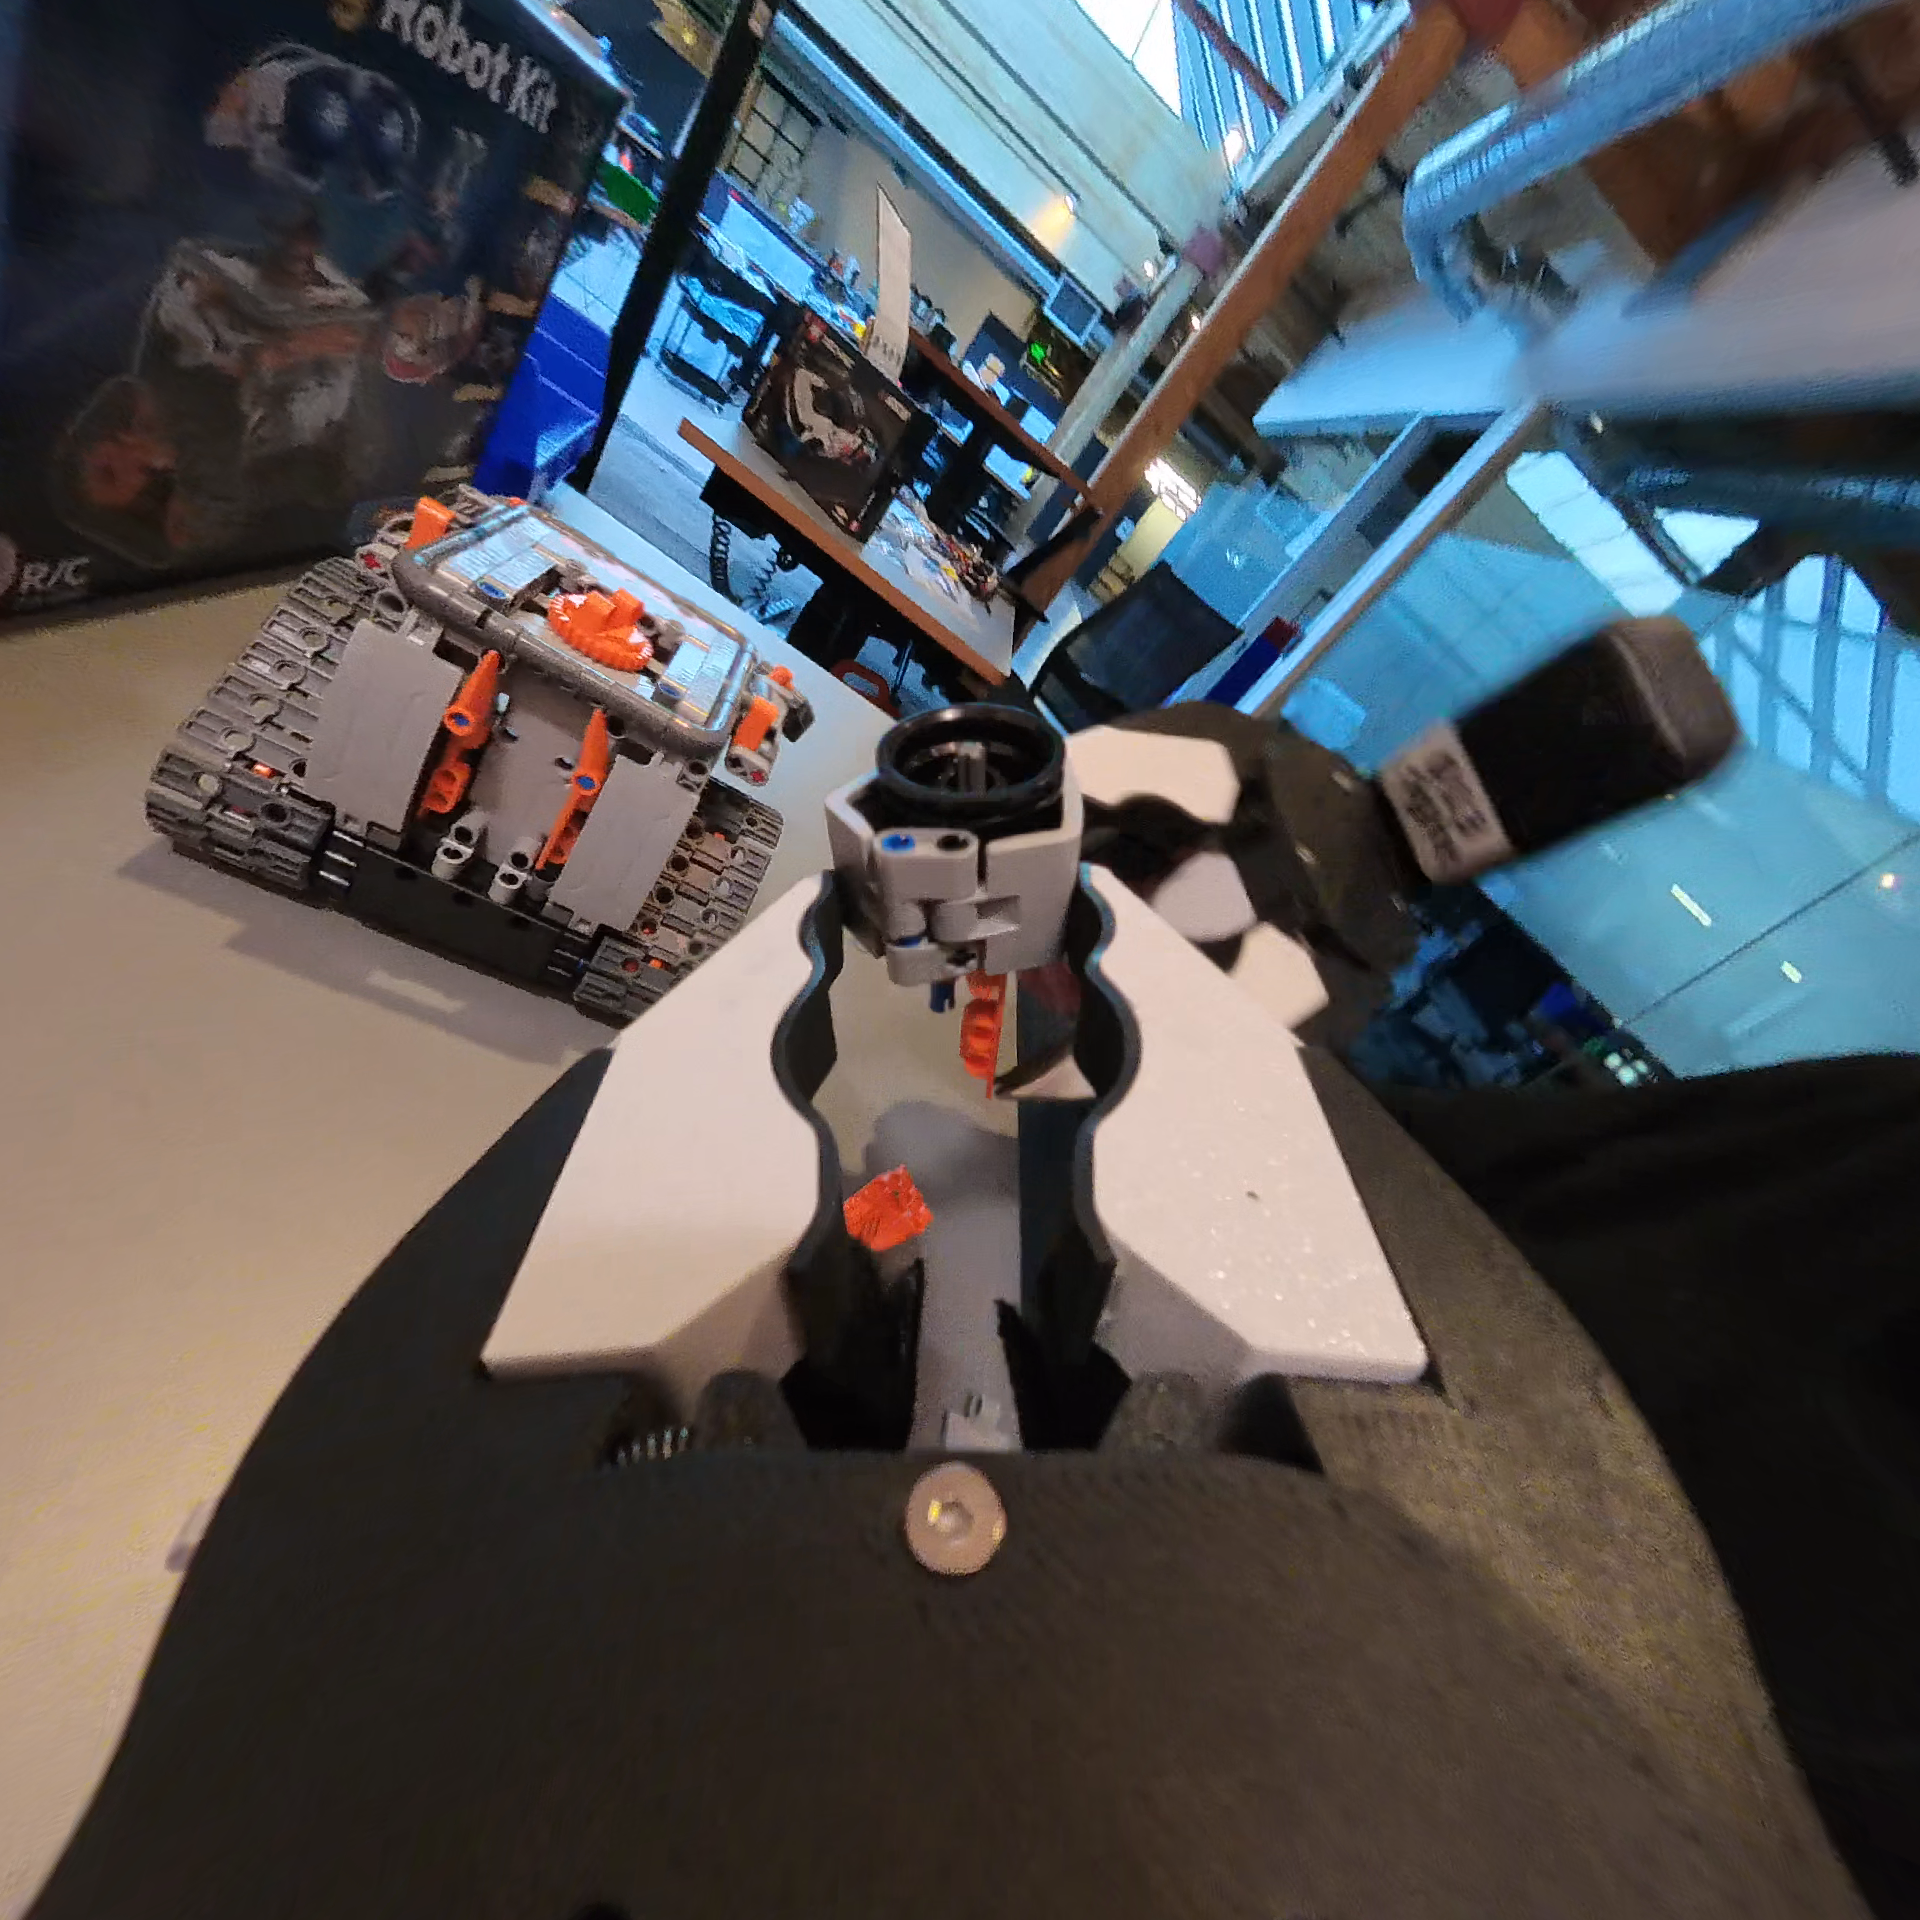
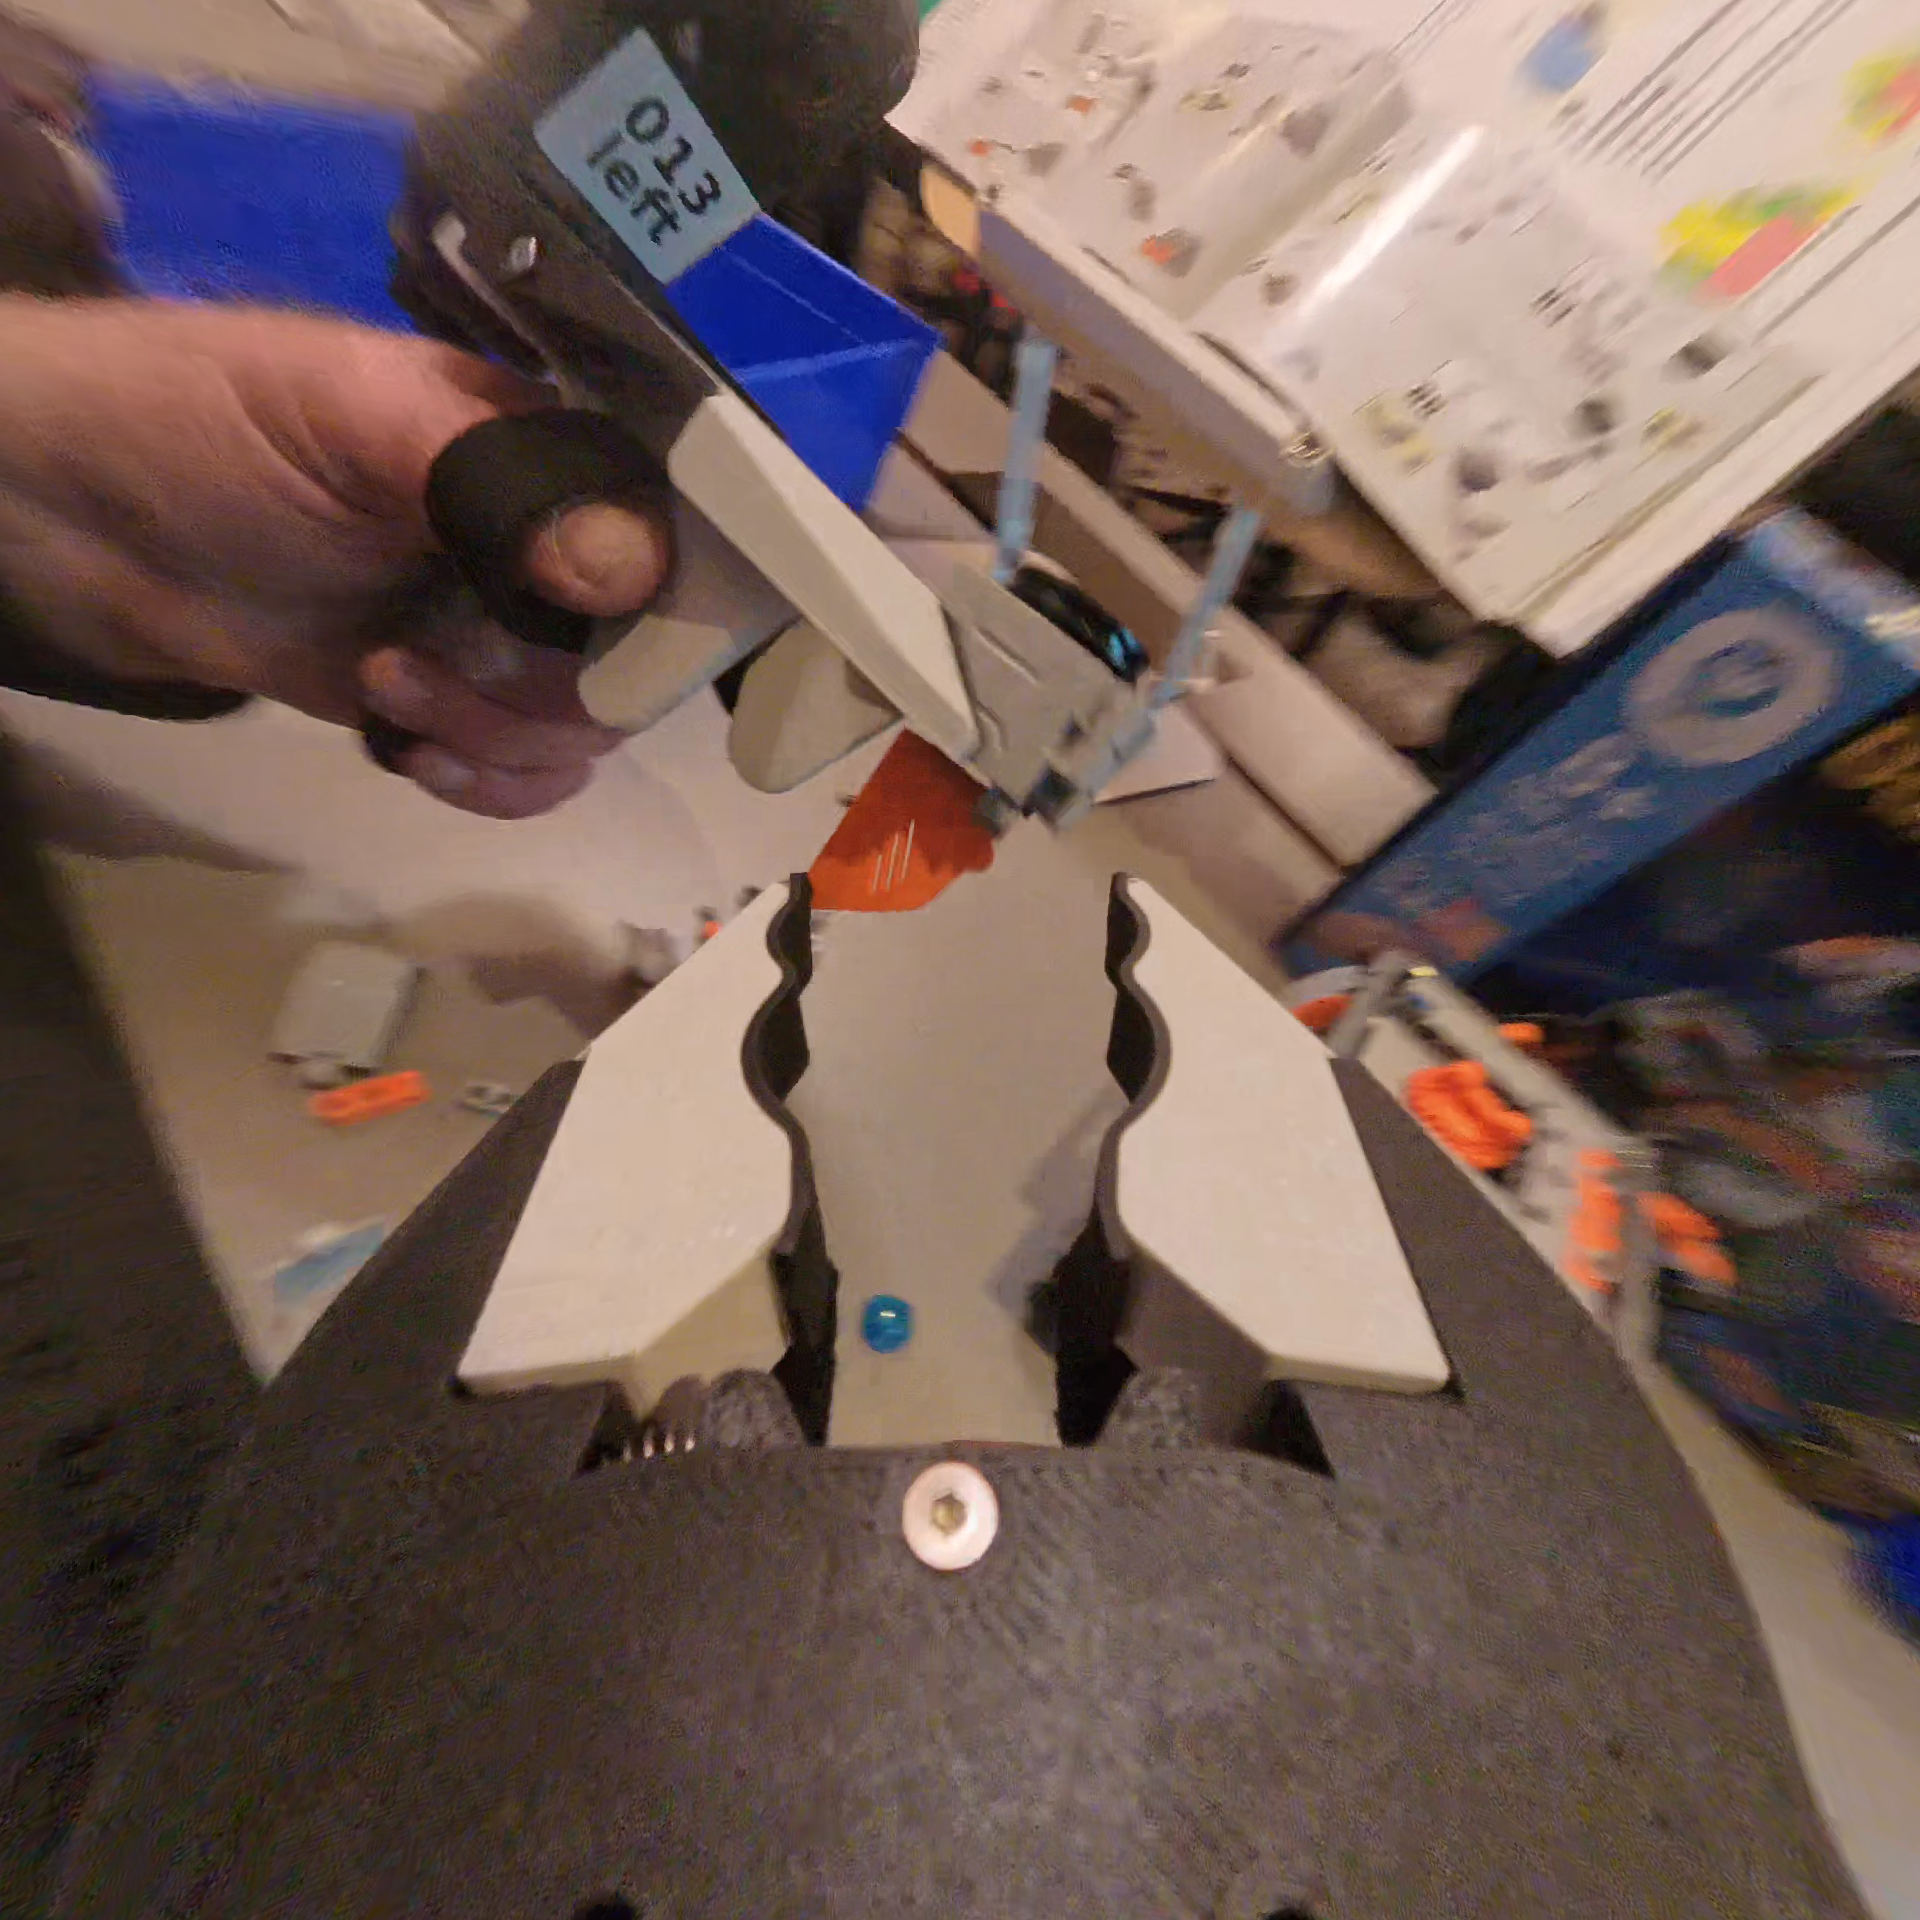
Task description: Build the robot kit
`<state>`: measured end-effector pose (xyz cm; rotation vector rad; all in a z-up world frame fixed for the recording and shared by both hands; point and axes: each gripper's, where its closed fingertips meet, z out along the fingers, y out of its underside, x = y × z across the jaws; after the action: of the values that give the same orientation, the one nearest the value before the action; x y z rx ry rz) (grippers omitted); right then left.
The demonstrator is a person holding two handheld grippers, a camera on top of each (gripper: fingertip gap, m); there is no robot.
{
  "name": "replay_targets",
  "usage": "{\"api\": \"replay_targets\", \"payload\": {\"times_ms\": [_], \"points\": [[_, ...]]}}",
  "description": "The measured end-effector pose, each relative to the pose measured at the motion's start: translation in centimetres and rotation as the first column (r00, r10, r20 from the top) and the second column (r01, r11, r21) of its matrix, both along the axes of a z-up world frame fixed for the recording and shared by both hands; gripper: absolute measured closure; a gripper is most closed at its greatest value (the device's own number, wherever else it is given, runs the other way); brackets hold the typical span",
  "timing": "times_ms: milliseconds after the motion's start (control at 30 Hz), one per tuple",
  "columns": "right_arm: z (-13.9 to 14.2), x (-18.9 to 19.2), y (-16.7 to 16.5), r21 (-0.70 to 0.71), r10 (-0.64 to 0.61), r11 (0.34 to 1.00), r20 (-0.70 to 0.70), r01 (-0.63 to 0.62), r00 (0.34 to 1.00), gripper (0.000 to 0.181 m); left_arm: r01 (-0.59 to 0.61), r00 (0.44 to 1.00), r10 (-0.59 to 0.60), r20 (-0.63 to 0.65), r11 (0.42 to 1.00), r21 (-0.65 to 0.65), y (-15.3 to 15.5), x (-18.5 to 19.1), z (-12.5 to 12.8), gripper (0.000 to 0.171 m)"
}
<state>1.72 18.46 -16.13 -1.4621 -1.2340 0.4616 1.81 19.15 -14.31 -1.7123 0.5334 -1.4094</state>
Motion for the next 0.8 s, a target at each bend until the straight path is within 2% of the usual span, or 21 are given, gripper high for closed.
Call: {"api": "replay_targets", "payload": {"times_ms": [67,133,267,500,600,733,767,800], "points": [[0.6,-0.2,0.1,0.188,-0.106,0.978,0.084,0.088,0.991,0.126,-0.029,0.999,0.029,0.02,0.999,-0.029,0.5,0.3,0.0,0.131],[0.9,-0.3,0.3,0.309,-0.185,0.941,0.124,0.139,0.975,0.124,-0.062,0.997,0.064,0.047,0.997,-0.041,0.9,0.1,0.5,0.13],[0.7,-0.4,-0.2,0.28,-0.222,0.942,0.1,0.187,0.97,0.138,-0.13,0.989,0.131,0.068,0.991,-0.024,1.3,-0.5,1.3,0.131],[1.5,-1.0,-0.2,0.205,-0.267,0.943,0.0,0.261,0.964,0.134,-0.207,0.973,0.203,0.105,0.978,0.03,1.5,-0.2,2.8,0.131],[1.8,-0.8,0.2,0.219,-0.294,0.933,-0.001,0.287,0.956,0.154,-0.23,0.97,0.225,0.094,0.972,0.044,1.5,0.0,2.7,0.131],[1.6,-0.8,0.3,0.236,-0.288,0.932,0.018,0.276,0.957,0.161,-0.248,0.965,0.243,0.094,0.968,0.042,1.5,-0.3,2.5,0.13],[1.4,-0.9,0.1,0.213,-0.266,0.943,0.015,0.257,0.964,0.17,-0.246,0.966,0.241,0.095,0.968,0.04,1.4,-0.4,2.4,0.131],[1.4,-1.0,-0.1,0.169,-0.238,0.957,-0.006,0.235,0.971,0.171,-0.239,0.968,0.235,0.092,0.97,0.036,1.3,-0.5,2.3,0.131]]}}
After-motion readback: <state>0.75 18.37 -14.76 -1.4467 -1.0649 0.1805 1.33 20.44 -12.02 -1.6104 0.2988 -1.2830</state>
